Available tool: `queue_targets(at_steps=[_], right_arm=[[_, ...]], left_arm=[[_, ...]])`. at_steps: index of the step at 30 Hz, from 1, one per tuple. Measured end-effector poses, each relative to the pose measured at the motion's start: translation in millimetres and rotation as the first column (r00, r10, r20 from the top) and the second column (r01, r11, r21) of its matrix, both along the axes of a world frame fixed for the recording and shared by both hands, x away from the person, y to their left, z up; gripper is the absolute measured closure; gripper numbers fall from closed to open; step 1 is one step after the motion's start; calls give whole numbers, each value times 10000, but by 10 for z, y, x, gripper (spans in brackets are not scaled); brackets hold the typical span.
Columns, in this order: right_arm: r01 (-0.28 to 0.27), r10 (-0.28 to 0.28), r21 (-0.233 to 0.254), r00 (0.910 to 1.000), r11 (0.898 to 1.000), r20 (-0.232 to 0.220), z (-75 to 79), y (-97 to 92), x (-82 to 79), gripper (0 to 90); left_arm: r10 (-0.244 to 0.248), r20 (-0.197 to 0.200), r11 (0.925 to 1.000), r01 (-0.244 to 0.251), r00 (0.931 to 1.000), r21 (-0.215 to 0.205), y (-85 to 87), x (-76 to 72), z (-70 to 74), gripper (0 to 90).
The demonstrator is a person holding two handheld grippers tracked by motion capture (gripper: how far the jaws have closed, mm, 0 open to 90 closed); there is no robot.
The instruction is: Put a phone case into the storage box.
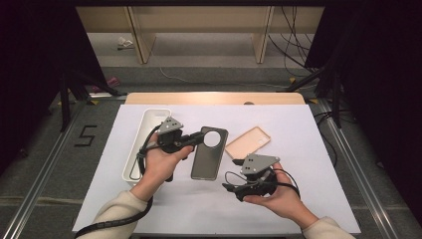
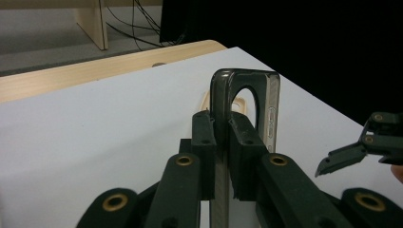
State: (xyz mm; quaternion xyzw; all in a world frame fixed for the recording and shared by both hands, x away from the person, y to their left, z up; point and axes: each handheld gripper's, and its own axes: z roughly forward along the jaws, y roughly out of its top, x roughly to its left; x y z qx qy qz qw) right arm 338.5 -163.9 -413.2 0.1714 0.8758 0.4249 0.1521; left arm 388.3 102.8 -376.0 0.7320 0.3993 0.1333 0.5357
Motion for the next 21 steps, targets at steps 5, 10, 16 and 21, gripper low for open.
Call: queue_targets(at_steps=[5,10,16,21], right_arm=[[243,-241,232,9997,9994,-90,-6,-30,19,180],[411,-401,467,9989,9981,-224,-2,-60,37,177],[601,-571,637,9972,9962,-473,-20,-78,36,170],[700,-662,801,9966,9943,-486,-18,-108,44,168]], left_arm=[[65,367,9999,-61,9993,-113,98,-45,0,819],[99,682,9998,-88,9976,-175,181,-95,-12,819],[61,1074,10000,-57,9942,-45,242,-133,-36,819],[26,1232,10000,-26,9924,0,266,-128,-20,819]])
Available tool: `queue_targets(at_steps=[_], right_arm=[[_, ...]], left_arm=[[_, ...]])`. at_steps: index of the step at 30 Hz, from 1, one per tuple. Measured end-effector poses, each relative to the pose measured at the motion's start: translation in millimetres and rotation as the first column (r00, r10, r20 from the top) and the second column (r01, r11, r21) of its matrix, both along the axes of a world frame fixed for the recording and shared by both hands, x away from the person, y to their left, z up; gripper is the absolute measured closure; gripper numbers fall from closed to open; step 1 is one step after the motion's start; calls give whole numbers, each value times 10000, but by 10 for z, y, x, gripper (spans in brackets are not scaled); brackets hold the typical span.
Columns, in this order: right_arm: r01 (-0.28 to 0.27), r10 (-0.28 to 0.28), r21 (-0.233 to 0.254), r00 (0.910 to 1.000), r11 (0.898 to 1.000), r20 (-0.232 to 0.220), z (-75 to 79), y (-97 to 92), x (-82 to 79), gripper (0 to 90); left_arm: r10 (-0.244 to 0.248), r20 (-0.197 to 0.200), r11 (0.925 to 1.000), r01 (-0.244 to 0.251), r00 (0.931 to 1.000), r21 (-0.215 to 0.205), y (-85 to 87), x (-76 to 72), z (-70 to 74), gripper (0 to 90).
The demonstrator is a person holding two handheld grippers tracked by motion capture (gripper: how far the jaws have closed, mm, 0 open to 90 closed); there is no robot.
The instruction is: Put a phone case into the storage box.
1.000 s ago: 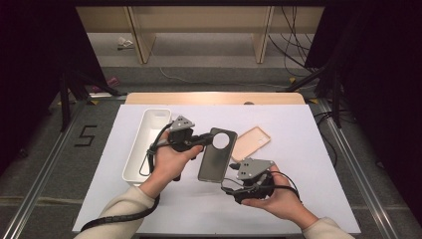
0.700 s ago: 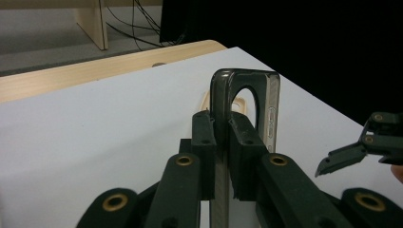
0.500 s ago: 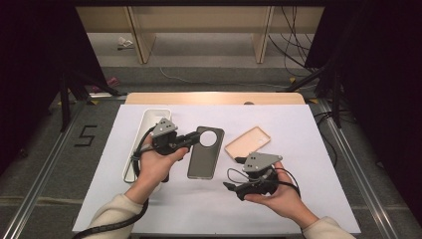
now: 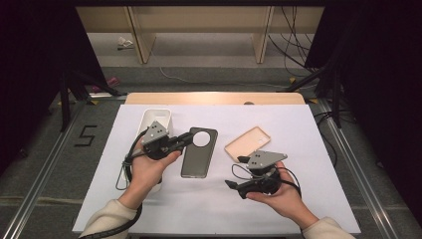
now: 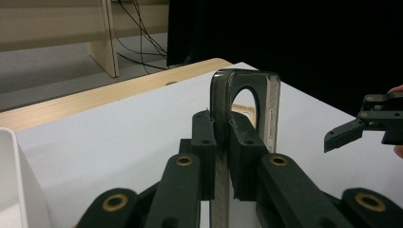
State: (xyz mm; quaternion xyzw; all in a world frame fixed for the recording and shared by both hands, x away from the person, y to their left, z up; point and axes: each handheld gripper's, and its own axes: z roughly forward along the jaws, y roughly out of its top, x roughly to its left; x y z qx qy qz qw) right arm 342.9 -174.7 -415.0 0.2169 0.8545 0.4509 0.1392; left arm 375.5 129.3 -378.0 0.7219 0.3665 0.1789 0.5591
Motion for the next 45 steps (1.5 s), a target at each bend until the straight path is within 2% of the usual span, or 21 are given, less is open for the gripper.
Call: queue_targets(at_steps=[3,10,15,18,28,45], right_arm=[[123,-121,145,9999,9998,-103,-5,-27,19,168],[287,-280,252,9992,9993,-269,-12,-59,46,166],[254,-249,218,9994,9994,-242,-20,-53,45,166],[260,-256,198,9994,9995,-226,-19,-52,43,166],[359,-354,242,9991,9991,-232,-20,-54,42,165],[458,-452,251,9987,9986,-238,-26,-65,55,166]], left_arm=[[33,180,9999,-35,9998,100,16,5,17,818],[22,342,9998,-15,9994,-211,76,19,50,818],[86,707,10000,-87,9975,13,107,19,103,818],[127,793,9999,-127,9968,3,144,27,133,818],[420,944,9987,-389,9947,-340,293,50,229,819],[734,1159,9959,-668,9905,-604,487,77,345,819]])
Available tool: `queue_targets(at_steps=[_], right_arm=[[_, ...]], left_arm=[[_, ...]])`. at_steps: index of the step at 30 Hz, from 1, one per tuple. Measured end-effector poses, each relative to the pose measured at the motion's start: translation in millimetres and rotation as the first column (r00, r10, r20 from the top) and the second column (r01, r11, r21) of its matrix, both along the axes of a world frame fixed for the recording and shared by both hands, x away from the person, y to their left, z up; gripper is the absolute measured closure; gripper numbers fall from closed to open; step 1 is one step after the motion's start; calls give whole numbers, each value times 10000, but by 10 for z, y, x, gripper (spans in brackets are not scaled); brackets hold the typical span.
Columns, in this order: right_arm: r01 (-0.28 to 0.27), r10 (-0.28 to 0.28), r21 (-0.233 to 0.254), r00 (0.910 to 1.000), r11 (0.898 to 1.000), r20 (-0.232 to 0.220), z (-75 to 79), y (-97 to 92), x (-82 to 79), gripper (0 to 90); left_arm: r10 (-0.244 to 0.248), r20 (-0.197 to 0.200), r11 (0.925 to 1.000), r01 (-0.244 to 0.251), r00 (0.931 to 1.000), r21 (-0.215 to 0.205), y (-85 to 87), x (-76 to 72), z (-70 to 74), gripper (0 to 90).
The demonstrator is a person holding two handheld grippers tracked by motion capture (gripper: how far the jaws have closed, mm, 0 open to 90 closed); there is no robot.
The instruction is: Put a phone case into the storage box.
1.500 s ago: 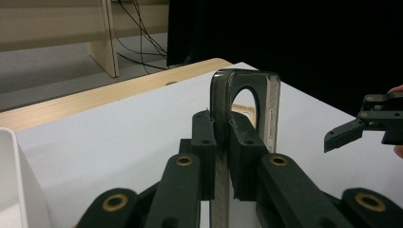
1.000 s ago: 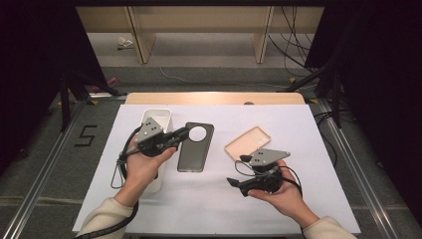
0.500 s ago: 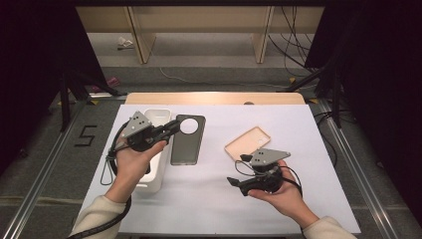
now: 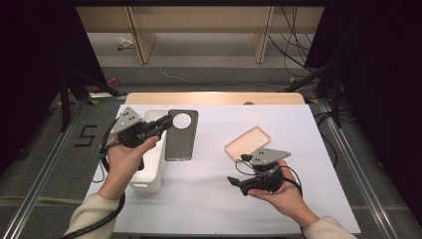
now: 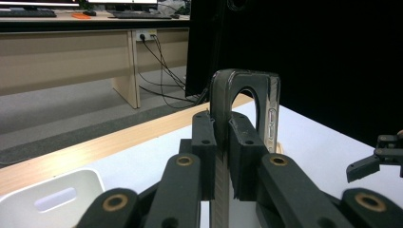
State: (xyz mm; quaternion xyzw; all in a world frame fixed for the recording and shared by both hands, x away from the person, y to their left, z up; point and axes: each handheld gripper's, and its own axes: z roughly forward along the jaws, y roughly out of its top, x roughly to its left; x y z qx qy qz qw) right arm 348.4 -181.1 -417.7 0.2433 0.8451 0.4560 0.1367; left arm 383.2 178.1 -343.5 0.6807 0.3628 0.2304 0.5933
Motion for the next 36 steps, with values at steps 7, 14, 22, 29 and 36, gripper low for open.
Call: queue_targets(at_steps=[7,14,22,29,36], right_arm=[[11,-11,0,10000,10000,-41,-4,0,0,165],[9,-9,18,10000,10000,-37,-6,1,1,165],[19,-19,38,10000,10000,-41,-8,-2,3,165],[16,-16,45,10000,10000,-57,-8,-4,6,165],[10,-10,65,10000,10000,-59,-8,-5,6,165]], left_arm=[[152,27,9998,-152,9999,-128,86,13,35,819],[230,78,9996,-229,9997,-142,139,21,54,819],[349,123,9992,-347,9993,-187,207,29,80,819],[431,225,9990,-429,9988,-112,264,35,101,819],[465,226,9988,-462,9987,-137,294,47,97,819]])
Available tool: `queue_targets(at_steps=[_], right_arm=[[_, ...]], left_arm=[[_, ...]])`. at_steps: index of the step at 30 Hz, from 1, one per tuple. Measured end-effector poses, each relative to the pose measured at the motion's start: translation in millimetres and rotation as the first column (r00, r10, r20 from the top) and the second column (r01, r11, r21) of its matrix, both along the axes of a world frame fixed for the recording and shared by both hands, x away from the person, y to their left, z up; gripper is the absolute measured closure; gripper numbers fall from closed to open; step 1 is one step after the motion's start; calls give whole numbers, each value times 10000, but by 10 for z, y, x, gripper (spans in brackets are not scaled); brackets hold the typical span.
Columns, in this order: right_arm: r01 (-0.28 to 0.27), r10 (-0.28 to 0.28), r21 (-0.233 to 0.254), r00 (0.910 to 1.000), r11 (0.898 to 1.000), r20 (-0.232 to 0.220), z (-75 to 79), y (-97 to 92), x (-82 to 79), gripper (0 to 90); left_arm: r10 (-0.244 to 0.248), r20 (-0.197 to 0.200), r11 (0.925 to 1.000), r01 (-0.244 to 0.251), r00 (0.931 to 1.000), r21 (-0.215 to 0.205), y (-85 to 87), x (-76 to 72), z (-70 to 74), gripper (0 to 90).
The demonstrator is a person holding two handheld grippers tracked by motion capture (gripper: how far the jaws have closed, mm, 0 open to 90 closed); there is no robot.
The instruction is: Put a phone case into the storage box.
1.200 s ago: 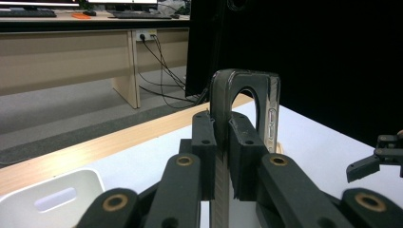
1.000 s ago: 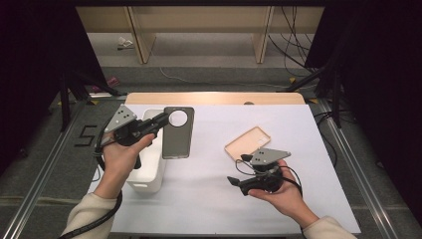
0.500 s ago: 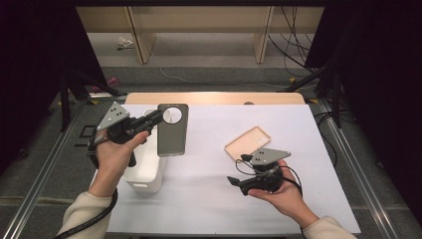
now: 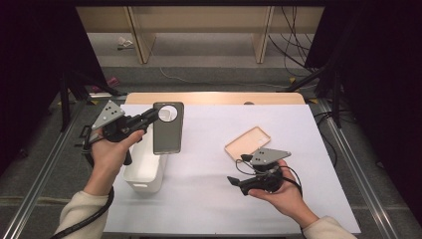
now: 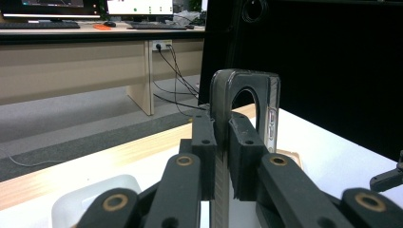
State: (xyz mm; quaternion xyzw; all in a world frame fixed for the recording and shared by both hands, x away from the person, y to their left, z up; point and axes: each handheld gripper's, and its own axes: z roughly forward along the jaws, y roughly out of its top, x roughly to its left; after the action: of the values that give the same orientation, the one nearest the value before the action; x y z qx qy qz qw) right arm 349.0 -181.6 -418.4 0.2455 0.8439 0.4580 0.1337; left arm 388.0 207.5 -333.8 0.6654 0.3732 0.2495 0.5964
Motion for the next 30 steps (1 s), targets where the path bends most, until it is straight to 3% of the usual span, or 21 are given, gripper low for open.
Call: queue_targets(at_steps=[26,30], right_arm=[[29,-30,27,10000,10000,29,3,-9,6,166],[38,-38,38,10000,10000,51,0,-11,11,166]], left_arm=[[235,161,9997,-235,9996,-6,137,11,32,819],[341,96,9993,-340,9994,-167,175,16,36,819]])
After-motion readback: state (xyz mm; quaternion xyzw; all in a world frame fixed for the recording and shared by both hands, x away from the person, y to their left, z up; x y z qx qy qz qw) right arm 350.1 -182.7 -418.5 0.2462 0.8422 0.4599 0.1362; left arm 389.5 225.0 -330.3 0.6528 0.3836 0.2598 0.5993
